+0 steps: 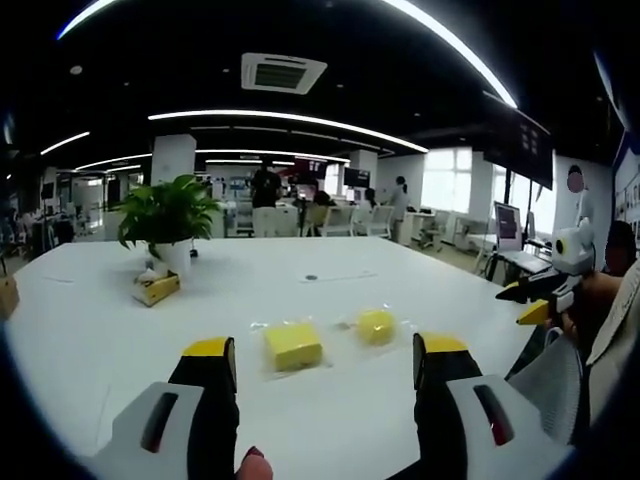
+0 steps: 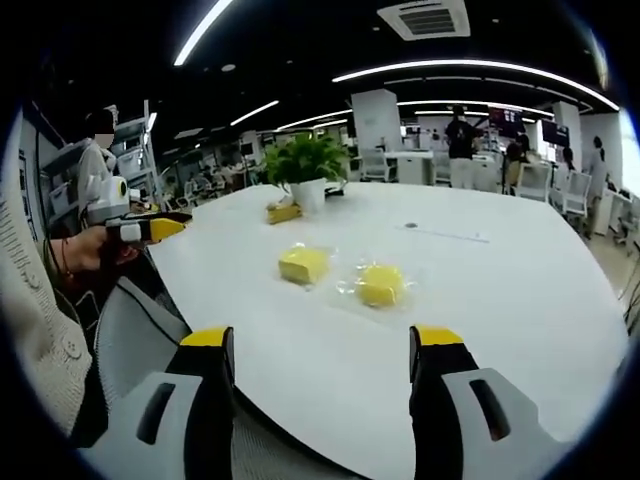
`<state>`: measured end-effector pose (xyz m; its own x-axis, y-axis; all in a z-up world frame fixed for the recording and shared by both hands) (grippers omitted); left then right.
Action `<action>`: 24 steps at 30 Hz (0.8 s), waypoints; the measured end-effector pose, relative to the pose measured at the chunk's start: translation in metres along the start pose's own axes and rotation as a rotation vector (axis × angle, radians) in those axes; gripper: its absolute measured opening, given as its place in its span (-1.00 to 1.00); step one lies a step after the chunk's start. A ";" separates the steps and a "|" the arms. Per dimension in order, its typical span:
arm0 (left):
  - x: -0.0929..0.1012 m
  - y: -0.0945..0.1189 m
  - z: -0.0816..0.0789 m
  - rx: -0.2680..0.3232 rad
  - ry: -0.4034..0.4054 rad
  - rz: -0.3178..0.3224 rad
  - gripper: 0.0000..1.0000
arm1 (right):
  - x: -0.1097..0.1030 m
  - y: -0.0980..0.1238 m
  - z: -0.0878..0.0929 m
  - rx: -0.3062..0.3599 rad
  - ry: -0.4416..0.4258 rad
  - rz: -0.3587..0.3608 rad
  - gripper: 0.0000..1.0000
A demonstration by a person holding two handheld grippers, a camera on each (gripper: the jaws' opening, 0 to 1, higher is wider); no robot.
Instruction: Compare the silicone blocks by pressing each to a similar depth, holding the contact briefly, and releasing to observe deformation and rebound differences across the visible hardness samples.
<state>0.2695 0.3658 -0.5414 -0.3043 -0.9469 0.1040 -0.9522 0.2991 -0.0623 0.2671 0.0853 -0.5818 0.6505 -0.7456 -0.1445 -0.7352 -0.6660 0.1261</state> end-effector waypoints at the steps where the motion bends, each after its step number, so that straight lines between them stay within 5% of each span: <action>1: 0.000 0.000 0.000 0.000 0.000 0.000 0.42 | -0.001 0.000 -0.003 0.007 -0.010 -0.001 0.32; 8: 0.002 -0.002 0.000 -0.012 -0.004 0.012 0.42 | 0.002 -0.002 -0.010 0.027 0.001 -0.002 0.31; 19: 0.004 -0.004 0.003 -0.037 -0.013 0.025 0.44 | 0.003 0.002 0.003 0.001 -0.016 0.005 0.33; 24: -0.006 -0.005 0.011 -0.082 -0.001 -0.015 0.36 | 0.004 0.002 0.007 -0.003 -0.024 0.013 0.33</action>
<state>0.2762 0.3687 -0.5523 -0.2899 -0.9515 0.1032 -0.9558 0.2934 0.0207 0.2668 0.0812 -0.5885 0.6360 -0.7535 -0.1664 -0.7432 -0.6562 0.1309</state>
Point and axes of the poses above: the point that each gripper's makers call its tool centre point, and the gripper's own axes: y roughly backward along the fingers, x roughly to its right, z roughly out of its underside, the point moved 1 cm from there along y, roughly backward along the fingers, and after that the axes turned 15 degrees about x, right-handed, at the moved point
